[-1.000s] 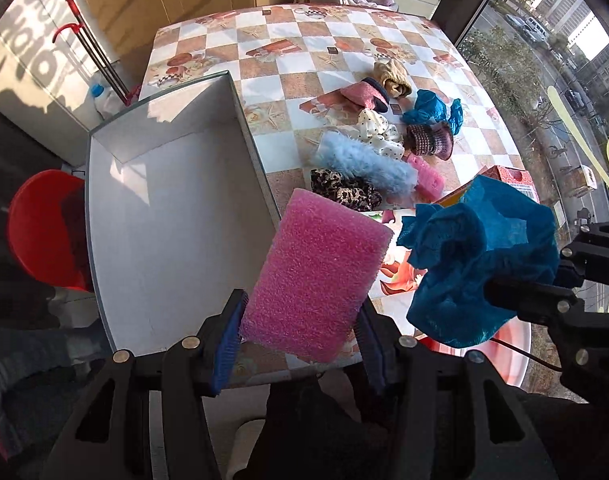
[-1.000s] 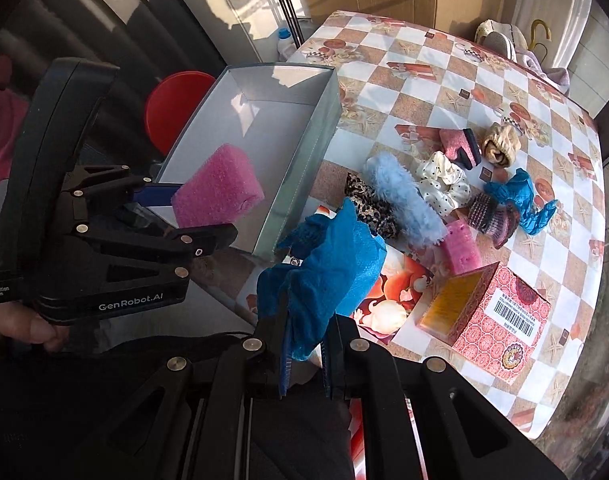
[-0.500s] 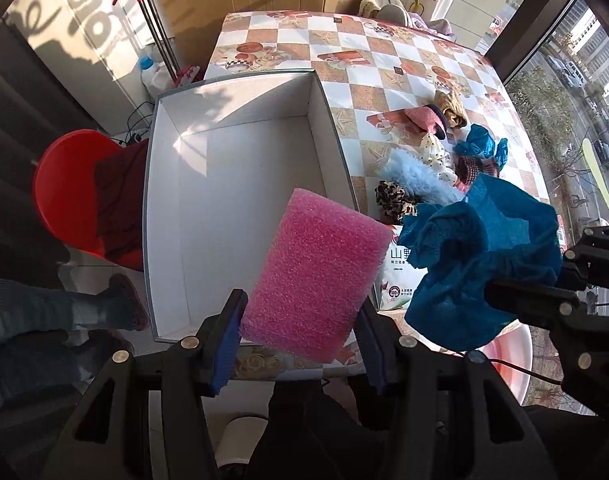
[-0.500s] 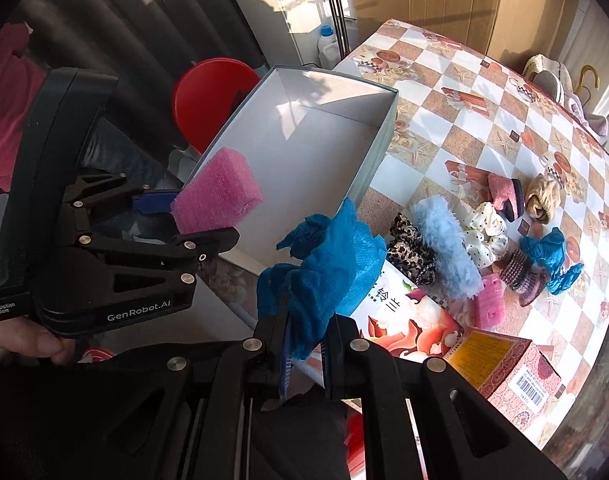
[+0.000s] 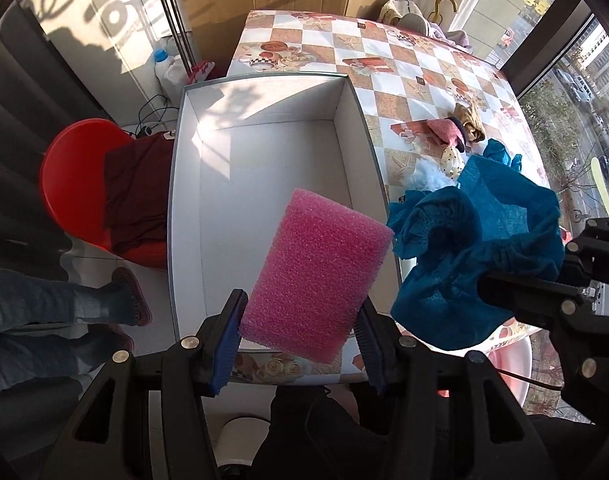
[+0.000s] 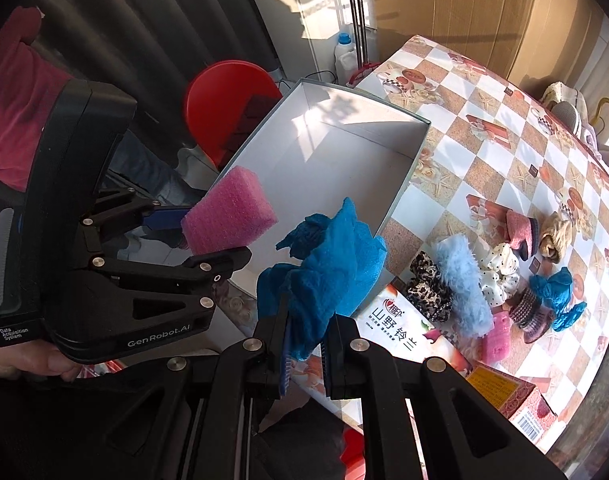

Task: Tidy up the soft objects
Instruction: 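Lower the sponge and glove into the white box and open both tools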

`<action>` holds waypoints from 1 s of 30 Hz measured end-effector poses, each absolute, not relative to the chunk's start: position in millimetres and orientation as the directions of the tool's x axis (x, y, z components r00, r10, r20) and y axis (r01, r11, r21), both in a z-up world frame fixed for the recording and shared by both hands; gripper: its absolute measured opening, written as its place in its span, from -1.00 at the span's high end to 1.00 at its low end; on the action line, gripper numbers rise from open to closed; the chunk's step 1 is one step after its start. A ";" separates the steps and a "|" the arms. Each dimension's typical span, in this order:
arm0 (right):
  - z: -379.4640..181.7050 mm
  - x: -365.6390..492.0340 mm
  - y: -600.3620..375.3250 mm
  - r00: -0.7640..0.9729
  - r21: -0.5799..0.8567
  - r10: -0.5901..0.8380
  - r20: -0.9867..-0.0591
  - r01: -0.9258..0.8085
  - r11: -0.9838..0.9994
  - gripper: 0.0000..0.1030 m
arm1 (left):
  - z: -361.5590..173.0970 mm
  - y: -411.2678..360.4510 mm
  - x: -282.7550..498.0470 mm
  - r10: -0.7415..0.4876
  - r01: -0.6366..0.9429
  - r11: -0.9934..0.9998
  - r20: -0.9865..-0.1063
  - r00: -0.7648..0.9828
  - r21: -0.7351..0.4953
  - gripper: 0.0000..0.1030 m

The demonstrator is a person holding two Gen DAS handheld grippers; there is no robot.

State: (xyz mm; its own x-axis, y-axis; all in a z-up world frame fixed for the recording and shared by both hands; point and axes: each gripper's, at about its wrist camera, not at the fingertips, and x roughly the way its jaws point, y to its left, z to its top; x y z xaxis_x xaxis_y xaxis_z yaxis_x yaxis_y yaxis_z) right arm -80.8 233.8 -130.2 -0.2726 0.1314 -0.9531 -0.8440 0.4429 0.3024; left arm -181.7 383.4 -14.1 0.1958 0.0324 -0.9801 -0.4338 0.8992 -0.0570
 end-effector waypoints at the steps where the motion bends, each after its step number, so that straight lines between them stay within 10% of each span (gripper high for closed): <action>1: -130.7 -80.9 236.7 -0.271 0.301 0.130 -0.954 -0.844 0.443 0.75 | -14.3 386.8 -182.8 0.033 -0.435 0.899 -0.980 0.195 -0.057 -0.10; 30: -161.0 -58.4 294.7 -0.266 0.283 0.110 -0.958 -0.801 0.528 0.75 | -39.0 425.9 -161.9 0.007 -0.400 0.914 -0.985 0.174 -0.064 -0.10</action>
